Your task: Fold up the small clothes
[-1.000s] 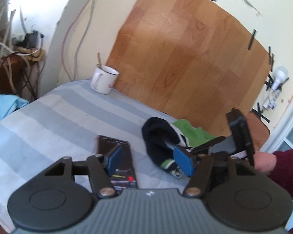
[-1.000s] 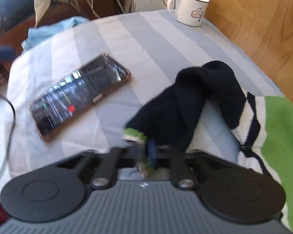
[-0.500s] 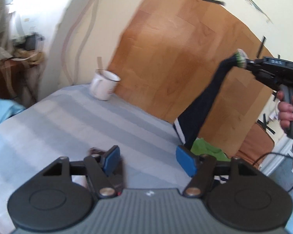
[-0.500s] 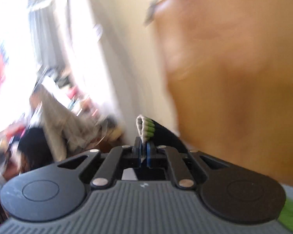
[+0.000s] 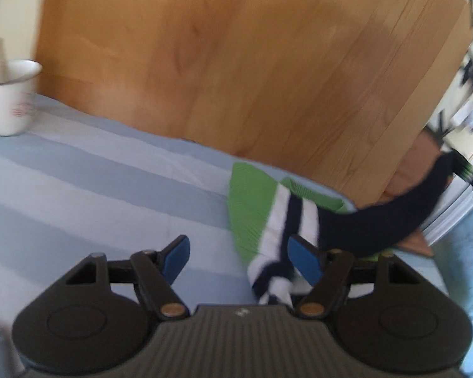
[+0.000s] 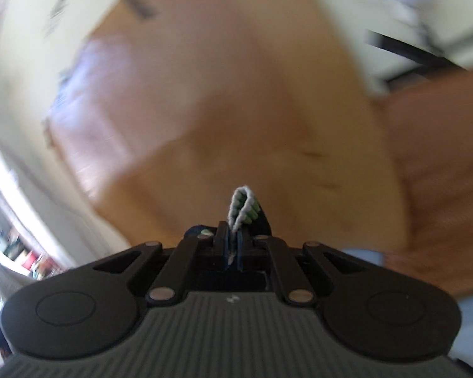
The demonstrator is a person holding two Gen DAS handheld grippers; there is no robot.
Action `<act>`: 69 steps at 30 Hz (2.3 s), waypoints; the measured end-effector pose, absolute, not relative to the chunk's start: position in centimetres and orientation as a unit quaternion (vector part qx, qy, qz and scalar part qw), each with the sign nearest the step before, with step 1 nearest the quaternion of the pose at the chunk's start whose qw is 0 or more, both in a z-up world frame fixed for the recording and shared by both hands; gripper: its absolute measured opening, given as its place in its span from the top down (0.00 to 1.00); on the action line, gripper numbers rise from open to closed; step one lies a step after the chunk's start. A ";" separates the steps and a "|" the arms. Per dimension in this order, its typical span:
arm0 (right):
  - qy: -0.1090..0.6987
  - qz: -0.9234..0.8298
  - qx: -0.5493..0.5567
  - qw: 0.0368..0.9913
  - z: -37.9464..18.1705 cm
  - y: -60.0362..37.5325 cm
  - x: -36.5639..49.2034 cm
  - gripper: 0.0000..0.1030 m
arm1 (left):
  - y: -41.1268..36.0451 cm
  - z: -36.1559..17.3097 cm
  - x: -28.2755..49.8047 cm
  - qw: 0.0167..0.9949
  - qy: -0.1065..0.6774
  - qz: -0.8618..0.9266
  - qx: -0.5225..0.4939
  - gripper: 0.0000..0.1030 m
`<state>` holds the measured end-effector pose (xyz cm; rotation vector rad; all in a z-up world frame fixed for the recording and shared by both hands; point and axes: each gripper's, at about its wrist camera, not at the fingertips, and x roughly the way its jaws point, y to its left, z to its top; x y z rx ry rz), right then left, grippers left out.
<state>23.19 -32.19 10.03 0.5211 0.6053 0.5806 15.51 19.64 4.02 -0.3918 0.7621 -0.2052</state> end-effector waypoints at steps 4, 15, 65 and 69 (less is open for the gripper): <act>0.325 0.276 0.284 0.859 4.9 -35.3 24.0 0.93 | 15.8 1.5 20.8 0.892 0.407 -0.108 -0.168 0.31; 0.270 0.320 0.340 0.842 3.1 -39.2 22.0 0.93 | 14.7 1.3 22.1 0.928 0.343 -0.034 -0.141 0.91; 0.507 0.512 0.025 0.693 1.7 -9.4 4.8 0.73 | 13.0 0.0 -7.5 0.877 0.346 -0.295 -0.157 0.24; 0.501 0.522 0.093 0.684 1.7 -12.2 6.1 0.86 | 16.1 0.0 -8.5 0.888 0.322 -0.278 -0.176 0.20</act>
